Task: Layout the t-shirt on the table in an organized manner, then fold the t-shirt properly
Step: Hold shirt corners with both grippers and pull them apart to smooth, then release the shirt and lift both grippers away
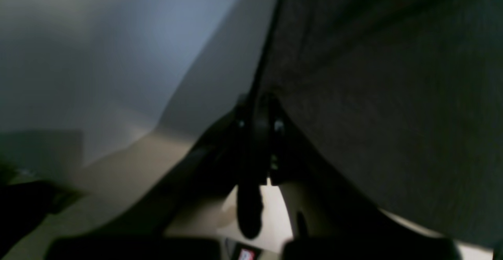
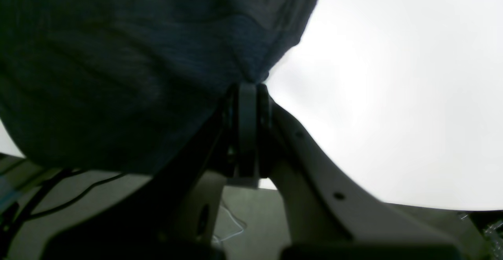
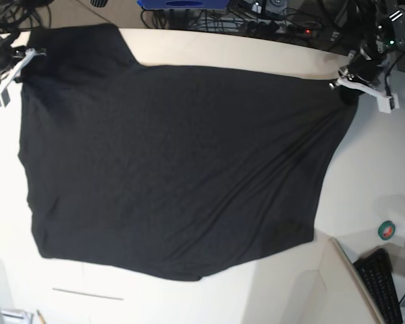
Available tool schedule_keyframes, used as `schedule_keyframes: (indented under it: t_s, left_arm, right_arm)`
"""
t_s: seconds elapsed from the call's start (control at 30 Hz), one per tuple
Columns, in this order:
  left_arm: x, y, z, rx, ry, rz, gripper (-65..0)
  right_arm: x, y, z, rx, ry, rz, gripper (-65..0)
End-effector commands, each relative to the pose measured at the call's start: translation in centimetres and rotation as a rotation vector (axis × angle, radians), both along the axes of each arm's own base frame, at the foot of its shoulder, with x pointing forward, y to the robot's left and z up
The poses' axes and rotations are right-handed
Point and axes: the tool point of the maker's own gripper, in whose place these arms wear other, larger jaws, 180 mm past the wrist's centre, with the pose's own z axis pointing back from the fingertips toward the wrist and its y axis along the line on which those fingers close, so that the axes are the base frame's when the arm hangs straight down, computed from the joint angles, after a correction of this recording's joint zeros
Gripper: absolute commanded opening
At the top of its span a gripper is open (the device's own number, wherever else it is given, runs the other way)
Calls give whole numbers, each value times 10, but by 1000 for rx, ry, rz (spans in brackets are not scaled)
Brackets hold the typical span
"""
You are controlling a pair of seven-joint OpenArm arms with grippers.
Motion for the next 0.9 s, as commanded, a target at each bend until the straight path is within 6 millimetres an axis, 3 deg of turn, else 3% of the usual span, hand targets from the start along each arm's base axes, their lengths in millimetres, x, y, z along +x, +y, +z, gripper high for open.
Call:
schedule_keyframes:
  t_s: [0.0,0.2,0.4,0.53,0.63,0.87]
  left_arm:
    - [3,5,11,21,-18,-8,-650]
    - [6,-9,23,11,22,-70,-650]
    - [22,-8,26,6,-9,-65,-650]
    - [40,-19,23,-9,-16,-110,-650]
    - [53,-28,18,-32,-21,-127,-650]
    - [88,-20,16,-66,-57,-80,-650]
  right_arm:
    - [3,-6,9,-25,-22,12,-650]
    - [6,-6,18,-54,-5,34,-650]
    - [45,0,35,-58,-103,34,-650]
    - [71,-3,46,-69,-116,27,-650]
    - [91,-4,49,-56,-128,16,-650]
    - [127,-13,46,-34,-143,-6,-650]
